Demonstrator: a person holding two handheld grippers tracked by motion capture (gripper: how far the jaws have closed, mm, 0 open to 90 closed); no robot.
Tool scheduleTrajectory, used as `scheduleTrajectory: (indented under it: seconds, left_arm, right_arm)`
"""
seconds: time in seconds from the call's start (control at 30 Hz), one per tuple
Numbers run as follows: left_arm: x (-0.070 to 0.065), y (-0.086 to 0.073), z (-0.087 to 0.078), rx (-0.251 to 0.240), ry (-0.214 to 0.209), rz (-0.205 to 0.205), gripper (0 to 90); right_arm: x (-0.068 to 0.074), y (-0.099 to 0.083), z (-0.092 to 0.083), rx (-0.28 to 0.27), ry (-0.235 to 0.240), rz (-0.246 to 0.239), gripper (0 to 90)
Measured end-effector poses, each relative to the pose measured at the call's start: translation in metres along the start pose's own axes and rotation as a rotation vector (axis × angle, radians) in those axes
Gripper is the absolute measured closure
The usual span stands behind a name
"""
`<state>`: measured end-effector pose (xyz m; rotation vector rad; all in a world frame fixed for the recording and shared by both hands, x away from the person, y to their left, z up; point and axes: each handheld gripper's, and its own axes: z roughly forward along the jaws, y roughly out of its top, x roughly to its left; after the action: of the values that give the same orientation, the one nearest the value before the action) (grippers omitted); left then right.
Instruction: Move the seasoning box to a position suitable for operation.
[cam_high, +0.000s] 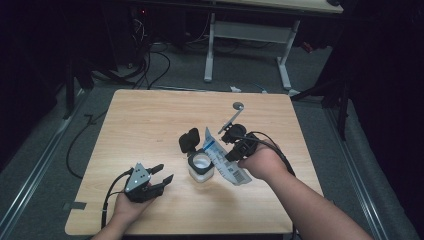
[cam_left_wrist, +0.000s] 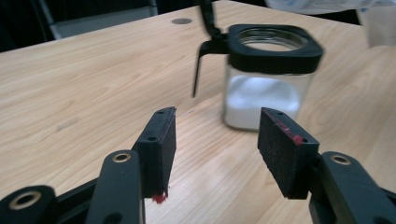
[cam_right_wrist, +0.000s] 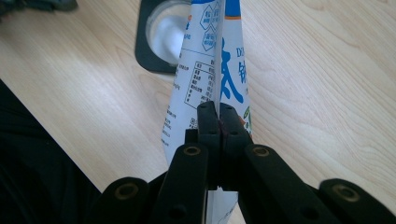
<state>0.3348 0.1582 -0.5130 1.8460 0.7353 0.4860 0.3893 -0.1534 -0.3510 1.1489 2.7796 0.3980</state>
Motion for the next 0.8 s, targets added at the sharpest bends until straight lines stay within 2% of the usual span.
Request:
scheduleTrajectory:
  seconds: [0.03, 0.07, 0.13, 0.17, 0.2, 0.4, 0.8]
  left_arm:
    - [0.002, -0.001, 0.000, 0.000, 0.000, -0.012, 47.6]
    - [0.003, -0.001, 0.000, 0.000, -0.002, -0.024, 47.6]
    - [0.005, -0.001, 0.000, -0.004, -0.003, -0.039, 47.6]
    - [0.005, -0.001, -0.001, -0.007, -0.003, -0.038, 47.6]
    - [0.005, -0.001, -0.001, -0.010, -0.004, -0.039, 47.6]
    - [0.006, 0.000, -0.002, -0.022, -0.030, -0.052, 46.6]
    - [0.006, 0.000, -0.003, -0.019, -0.026, -0.053, 46.3]
  right_arm:
    - [-0.003, -0.002, 0.001, 0.003, -0.001, 0.001, 90.0]
    - [-0.004, -0.003, 0.001, 0.010, -0.003, 0.035, 90.0]
    - [-0.010, -0.006, 0.002, 0.015, -0.014, 0.031, 90.0]
    - [-0.012, -0.008, 0.003, 0.022, -0.020, 0.052, 89.9]
    - [-0.016, -0.010, 0.004, 0.022, -0.026, 0.041, 90.0]
    - [-0.039, -0.020, 0.009, 0.032, -0.035, 0.107, 89.9]
    - [-0.072, -0.041, 0.025, 0.058, -0.032, 0.182, 90.0]
